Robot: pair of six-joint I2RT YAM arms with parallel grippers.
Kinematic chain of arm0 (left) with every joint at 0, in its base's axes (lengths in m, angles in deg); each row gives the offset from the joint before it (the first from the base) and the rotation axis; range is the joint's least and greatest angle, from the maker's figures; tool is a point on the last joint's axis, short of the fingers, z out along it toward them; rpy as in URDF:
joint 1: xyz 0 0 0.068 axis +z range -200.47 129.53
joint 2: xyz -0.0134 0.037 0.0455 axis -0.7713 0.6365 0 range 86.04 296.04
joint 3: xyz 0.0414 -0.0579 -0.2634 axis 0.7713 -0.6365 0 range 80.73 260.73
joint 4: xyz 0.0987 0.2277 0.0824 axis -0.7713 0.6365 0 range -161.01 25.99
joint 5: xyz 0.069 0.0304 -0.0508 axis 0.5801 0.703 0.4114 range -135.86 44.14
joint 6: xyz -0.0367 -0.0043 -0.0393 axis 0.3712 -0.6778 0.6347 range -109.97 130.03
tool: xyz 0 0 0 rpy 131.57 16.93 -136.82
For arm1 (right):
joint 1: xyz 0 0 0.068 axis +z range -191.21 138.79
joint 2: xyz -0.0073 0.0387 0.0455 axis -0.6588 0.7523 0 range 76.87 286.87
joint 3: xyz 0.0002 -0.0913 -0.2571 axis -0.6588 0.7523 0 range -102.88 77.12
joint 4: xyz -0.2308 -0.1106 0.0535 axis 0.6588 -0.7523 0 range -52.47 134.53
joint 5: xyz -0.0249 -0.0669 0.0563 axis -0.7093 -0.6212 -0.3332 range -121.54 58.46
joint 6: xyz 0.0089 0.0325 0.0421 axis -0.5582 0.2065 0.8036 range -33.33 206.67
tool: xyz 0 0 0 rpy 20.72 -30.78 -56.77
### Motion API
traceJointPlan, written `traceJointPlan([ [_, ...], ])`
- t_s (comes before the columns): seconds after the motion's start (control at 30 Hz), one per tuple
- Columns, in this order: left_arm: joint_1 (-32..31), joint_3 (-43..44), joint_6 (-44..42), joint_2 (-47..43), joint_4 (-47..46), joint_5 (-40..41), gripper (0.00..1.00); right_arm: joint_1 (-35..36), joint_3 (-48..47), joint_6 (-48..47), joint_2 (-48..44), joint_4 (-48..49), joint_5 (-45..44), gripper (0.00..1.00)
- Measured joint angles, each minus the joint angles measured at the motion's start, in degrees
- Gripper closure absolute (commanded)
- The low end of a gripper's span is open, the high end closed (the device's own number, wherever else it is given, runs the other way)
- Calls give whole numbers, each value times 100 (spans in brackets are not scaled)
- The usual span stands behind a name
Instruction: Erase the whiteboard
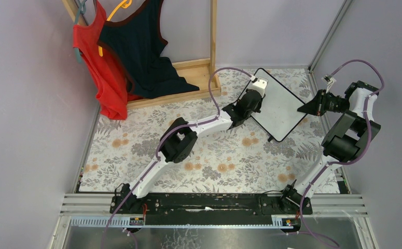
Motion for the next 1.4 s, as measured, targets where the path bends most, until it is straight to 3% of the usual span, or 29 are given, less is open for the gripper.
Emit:
traceJointPlan([
  [0.73,-688,-79,396,0,-13,28,100,-50,0,-22,0,-39,-39,100],
  [1.4,-1596,111,772,205,26,-702,100,0,11,-205,0,-144,-37,100],
])
